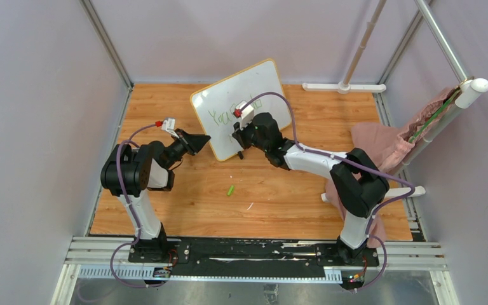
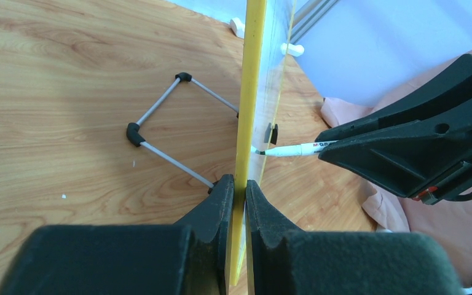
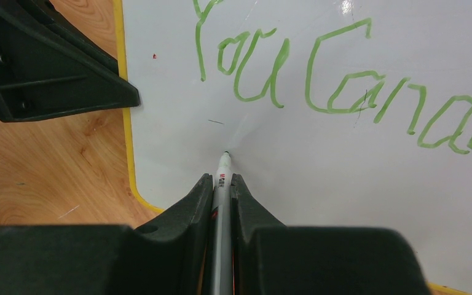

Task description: Write a sentence on the whiteboard

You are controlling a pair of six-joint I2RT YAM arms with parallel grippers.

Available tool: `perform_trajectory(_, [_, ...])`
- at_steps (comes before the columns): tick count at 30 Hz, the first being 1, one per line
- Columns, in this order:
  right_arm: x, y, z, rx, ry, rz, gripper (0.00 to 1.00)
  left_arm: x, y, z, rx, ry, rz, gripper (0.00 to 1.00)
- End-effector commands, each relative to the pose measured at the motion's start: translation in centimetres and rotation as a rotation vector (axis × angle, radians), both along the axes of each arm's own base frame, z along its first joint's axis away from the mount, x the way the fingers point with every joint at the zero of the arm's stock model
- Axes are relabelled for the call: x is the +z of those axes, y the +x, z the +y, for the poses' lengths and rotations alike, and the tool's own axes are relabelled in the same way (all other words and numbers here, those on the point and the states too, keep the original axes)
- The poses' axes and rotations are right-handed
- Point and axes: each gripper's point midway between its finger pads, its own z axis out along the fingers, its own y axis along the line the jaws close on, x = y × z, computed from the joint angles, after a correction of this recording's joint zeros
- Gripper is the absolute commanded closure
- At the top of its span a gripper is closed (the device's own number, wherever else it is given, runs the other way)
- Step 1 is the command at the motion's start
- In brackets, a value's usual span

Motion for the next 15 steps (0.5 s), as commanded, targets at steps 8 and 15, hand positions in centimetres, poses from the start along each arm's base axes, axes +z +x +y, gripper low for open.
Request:
perform_trajectory(8, [2.0,-1.0,0.2,0.008,0.044,-0.036,1.00,-0.3,0.2,-0.2,0.001,0.010,-0.015,1.00])
perform_trajectory(15, [1.2,-2.0,0.9,0.034,0.050,-0.021,1.00,-0.3,0.2,-0.3,-0.002,0.011,-0.017,1.00])
